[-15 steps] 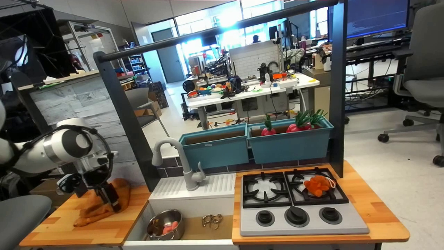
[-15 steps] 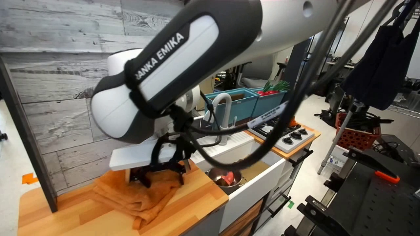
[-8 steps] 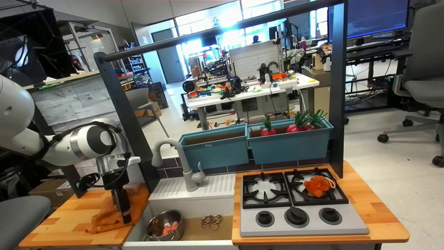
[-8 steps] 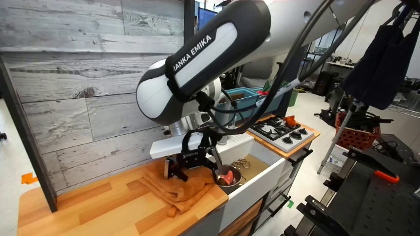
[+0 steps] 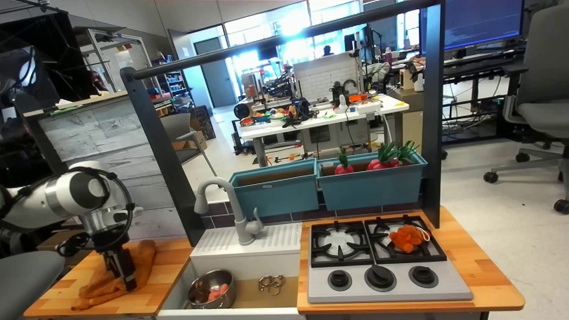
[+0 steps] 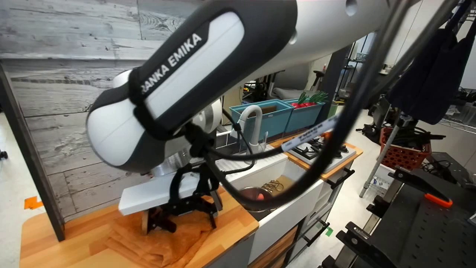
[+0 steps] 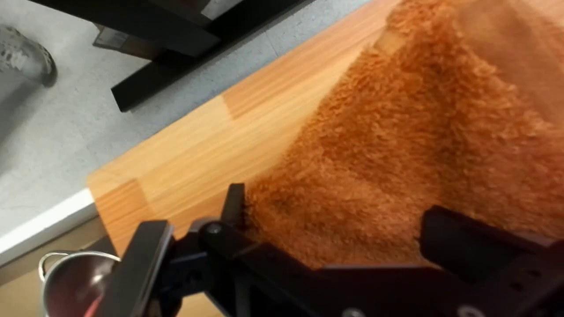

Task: Put the toys in the pot and wipe the counter with the orange towel

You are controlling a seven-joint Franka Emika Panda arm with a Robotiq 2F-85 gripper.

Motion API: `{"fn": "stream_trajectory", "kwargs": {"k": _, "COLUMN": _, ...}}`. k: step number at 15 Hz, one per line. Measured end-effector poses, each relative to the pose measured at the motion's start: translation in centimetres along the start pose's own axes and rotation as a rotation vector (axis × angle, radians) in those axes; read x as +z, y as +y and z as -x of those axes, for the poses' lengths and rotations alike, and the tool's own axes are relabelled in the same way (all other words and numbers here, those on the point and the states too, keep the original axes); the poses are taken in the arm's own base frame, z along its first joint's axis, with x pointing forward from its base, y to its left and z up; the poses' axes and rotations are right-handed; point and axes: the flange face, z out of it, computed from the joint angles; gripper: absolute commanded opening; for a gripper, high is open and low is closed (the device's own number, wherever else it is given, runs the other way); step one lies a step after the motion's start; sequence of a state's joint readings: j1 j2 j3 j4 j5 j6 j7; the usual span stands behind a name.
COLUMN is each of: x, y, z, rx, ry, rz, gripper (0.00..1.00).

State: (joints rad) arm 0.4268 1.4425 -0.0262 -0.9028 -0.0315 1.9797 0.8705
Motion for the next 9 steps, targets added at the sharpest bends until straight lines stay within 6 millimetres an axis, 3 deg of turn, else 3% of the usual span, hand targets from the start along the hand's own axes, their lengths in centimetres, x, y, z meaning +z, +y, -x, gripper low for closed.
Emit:
{"fn": "stream_trajectory", "kwargs": {"k": 5, "x": -1.1, "y": -5.9, "z": 5.7, "rx": -0.172, "ry": 0.187, "rz": -0.008, "gripper": 1.00}}
{"fn": "stream_trajectory", "kwargs": {"k": 9, "x": -1.6, "y": -8.5, "z": 8.6, "rx": -0.249, "ry": 0.251, "rz": -0.047, "gripper": 1.00}}
